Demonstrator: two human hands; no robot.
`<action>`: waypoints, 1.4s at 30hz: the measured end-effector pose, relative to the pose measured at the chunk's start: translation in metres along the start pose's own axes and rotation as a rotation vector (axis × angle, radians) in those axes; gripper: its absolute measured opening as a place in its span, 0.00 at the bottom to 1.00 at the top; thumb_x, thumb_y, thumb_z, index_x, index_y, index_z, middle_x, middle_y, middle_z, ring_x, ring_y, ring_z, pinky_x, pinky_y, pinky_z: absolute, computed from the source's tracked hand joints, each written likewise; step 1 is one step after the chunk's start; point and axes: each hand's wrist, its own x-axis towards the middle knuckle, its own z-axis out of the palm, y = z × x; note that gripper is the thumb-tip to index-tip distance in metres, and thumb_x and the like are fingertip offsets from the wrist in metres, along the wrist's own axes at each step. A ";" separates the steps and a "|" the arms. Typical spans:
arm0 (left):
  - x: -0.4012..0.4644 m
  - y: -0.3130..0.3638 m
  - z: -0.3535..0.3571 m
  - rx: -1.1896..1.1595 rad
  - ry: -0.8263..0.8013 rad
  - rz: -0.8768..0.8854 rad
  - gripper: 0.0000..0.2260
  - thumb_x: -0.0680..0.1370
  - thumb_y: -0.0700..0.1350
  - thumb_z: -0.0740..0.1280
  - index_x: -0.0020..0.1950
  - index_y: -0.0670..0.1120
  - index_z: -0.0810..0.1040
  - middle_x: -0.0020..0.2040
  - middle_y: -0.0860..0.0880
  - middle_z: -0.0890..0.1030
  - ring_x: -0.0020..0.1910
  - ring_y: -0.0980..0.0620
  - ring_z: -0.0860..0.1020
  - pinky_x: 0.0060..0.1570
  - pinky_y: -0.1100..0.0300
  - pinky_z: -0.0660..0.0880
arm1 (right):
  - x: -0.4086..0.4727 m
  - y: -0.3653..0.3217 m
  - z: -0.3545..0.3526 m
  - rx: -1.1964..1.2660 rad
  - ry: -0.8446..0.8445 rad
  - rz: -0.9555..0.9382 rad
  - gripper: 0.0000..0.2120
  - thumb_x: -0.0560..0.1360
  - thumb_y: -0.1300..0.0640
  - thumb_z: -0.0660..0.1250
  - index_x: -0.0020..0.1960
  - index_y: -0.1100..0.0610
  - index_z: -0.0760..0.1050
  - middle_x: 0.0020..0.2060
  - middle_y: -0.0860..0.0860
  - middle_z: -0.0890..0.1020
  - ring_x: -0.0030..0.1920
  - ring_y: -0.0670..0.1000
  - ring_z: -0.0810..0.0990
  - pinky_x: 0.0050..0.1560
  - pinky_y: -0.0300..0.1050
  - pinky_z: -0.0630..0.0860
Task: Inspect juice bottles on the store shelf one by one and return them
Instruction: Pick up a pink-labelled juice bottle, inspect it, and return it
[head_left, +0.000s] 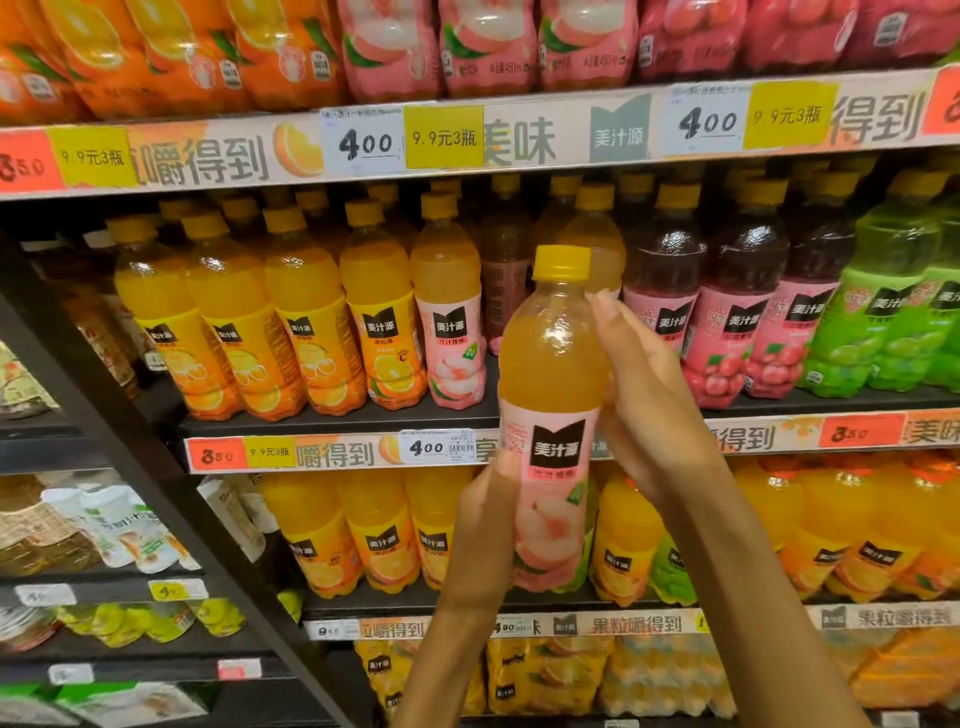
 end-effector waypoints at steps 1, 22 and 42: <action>0.000 0.000 -0.004 -0.066 -0.060 -0.044 0.31 0.62 0.70 0.62 0.46 0.44 0.83 0.37 0.45 0.85 0.33 0.51 0.83 0.31 0.63 0.77 | 0.001 -0.002 -0.003 0.058 -0.015 0.014 0.21 0.73 0.41 0.64 0.58 0.54 0.77 0.51 0.52 0.85 0.56 0.51 0.82 0.56 0.47 0.78; -0.003 0.005 -0.014 -0.241 -0.238 -0.190 0.33 0.74 0.70 0.52 0.50 0.43 0.83 0.39 0.43 0.83 0.36 0.47 0.82 0.40 0.55 0.78 | 0.006 -0.003 0.006 0.099 -0.049 0.136 0.25 0.73 0.43 0.66 0.63 0.59 0.76 0.55 0.56 0.83 0.59 0.54 0.81 0.62 0.52 0.75; -0.001 0.004 -0.009 0.021 -0.080 -0.032 0.26 0.71 0.68 0.61 0.51 0.48 0.83 0.46 0.42 0.85 0.47 0.45 0.83 0.49 0.51 0.79 | 0.006 0.001 -0.002 0.034 -0.130 0.081 0.18 0.73 0.47 0.67 0.59 0.54 0.75 0.49 0.54 0.84 0.55 0.57 0.83 0.56 0.52 0.80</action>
